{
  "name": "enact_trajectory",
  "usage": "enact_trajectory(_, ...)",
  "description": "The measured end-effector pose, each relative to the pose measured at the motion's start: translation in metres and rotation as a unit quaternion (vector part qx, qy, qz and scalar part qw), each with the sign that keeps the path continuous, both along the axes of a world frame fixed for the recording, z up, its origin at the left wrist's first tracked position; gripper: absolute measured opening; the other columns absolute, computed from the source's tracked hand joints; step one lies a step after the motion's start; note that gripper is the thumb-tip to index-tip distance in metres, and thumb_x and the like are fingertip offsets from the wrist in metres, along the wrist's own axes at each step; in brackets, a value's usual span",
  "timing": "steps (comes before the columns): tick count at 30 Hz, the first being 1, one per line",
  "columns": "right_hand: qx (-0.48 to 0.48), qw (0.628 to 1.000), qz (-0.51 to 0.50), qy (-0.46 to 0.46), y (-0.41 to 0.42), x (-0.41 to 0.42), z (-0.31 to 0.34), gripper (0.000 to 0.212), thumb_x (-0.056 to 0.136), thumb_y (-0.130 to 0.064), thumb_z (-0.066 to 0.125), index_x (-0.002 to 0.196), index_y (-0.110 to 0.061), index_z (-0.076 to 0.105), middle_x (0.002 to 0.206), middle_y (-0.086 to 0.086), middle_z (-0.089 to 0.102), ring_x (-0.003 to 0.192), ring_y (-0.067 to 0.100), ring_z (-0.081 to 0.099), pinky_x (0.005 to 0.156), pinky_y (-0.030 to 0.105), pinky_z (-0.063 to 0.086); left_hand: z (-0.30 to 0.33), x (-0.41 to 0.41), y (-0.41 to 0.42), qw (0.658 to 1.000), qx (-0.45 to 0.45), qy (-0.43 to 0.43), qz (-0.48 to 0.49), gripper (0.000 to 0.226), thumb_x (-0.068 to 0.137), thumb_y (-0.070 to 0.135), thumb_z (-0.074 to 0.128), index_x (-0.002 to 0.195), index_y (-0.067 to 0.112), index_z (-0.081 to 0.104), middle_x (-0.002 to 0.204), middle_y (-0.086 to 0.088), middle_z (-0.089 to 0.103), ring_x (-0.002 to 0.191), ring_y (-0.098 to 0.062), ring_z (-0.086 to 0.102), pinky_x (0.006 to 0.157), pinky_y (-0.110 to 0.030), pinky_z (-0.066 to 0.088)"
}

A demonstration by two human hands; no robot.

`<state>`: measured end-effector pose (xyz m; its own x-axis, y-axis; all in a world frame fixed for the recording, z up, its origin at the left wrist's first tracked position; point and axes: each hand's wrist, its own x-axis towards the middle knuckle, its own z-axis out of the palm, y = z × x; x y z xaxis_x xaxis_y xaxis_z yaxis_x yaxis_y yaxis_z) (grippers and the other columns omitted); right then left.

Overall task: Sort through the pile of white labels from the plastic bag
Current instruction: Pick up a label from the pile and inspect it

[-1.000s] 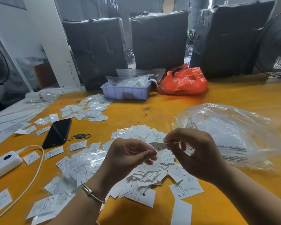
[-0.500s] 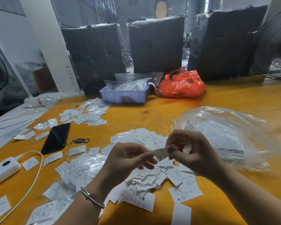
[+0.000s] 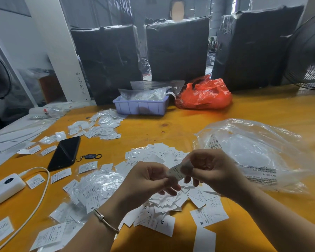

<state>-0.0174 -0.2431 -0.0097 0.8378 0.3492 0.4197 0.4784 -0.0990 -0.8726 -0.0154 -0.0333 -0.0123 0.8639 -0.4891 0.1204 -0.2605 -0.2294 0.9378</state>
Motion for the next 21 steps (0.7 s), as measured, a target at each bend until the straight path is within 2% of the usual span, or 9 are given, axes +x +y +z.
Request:
enact_trajectory(5,-0.074,0.997,0.004,-0.021,0.0001,-0.0013,-0.0036,0.006,0.086,0.0,0.067,0.082,-0.002,0.071,0.07,0.006,0.07,0.061,0.018,0.067,0.054,0.025,0.052,0.0004,-0.0008,-0.001,1.0,0.01,0.002,0.003,0.028,0.081,0.032,0.071,0.088,0.005,0.074,0.083,-0.006,0.078,0.075,-0.022,0.075,0.059,-0.02,0.052)
enact_trajectory(9,-0.083,0.996,-0.007,-0.013,0.0023,-0.0015,-0.0071,0.01,0.085,-0.003,0.069,0.093,-0.007,0.065,0.073,0.004,0.071,0.062,0.019,0.068,0.053,0.027,0.053,-0.0021,0.0001,-0.0021,1.0,0.022,0.003,-0.001,0.009,0.086,0.016,0.072,0.089,0.008,0.073,0.082,-0.006,0.077,0.074,-0.021,0.075,0.059,-0.02,0.052)
enact_trajectory(14,-0.04,0.999,-0.011,0.009,-0.0034,-0.0013,-0.003,0.024,0.084,0.0,0.069,0.101,-0.013,0.057,0.071,0.014,0.07,0.059,0.033,0.064,0.051,0.034,0.052,0.0015,-0.0007,0.0,0.999,-0.031,0.027,0.01,0.029,0.079,0.022,0.075,0.104,0.01,0.066,0.085,-0.011,0.077,0.076,-0.028,0.075,0.06,-0.023,0.054)
enact_trajectory(18,-0.027,0.999,-0.023,0.006,-0.0048,-0.0013,0.0004,0.022,0.084,0.004,0.067,0.099,-0.009,0.057,0.07,0.012,0.07,0.056,0.025,0.062,0.05,0.03,0.051,0.0012,0.0008,0.0016,0.998,-0.048,0.026,0.029,0.032,0.079,0.023,0.075,0.107,0.012,0.065,0.087,-0.009,0.078,0.077,-0.027,0.076,0.061,-0.023,0.055)
enact_trajectory(21,-0.042,0.998,-0.037,-0.017,-0.0044,-0.0011,0.0017,0.01,0.085,0.002,0.067,0.089,-0.004,0.06,0.067,0.008,0.069,0.052,0.017,0.061,0.048,0.032,0.05,0.0009,0.0019,0.0031,0.997,-0.065,0.023,0.044,0.033,0.078,0.023,0.077,0.108,0.013,0.066,0.086,-0.01,0.078,0.079,-0.026,0.075,0.062,-0.023,0.055)
